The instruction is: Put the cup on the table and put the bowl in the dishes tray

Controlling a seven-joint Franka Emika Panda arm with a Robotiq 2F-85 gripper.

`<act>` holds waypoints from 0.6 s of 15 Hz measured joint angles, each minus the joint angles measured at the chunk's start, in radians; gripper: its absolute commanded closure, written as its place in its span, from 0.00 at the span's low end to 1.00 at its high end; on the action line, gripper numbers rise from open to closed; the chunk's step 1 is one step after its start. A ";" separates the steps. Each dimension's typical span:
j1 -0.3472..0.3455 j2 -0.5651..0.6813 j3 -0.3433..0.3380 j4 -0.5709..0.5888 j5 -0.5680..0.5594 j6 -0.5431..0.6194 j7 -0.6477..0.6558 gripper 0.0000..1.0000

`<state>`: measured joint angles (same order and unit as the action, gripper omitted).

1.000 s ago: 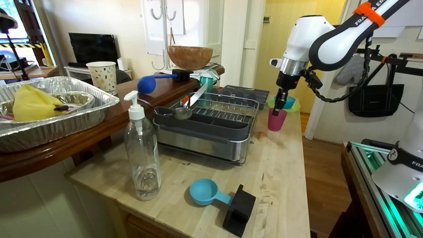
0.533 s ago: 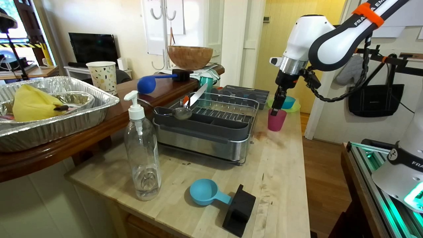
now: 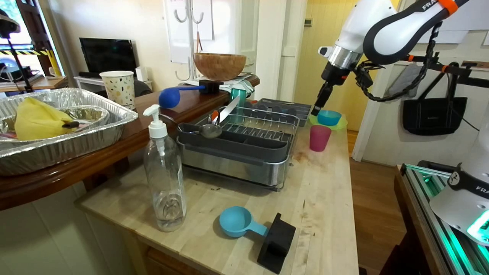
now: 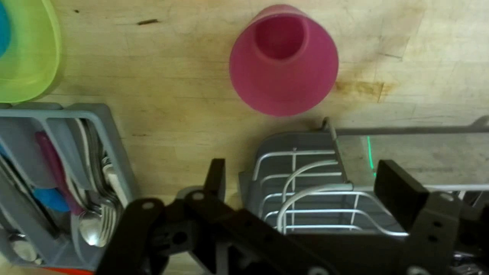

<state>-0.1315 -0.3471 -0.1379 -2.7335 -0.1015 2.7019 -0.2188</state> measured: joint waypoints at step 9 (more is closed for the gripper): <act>-0.189 -0.012 -0.149 0.129 -0.008 -0.009 0.019 0.00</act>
<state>-0.3202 -0.3592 -0.2869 -2.6049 -0.1096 2.6933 -0.1998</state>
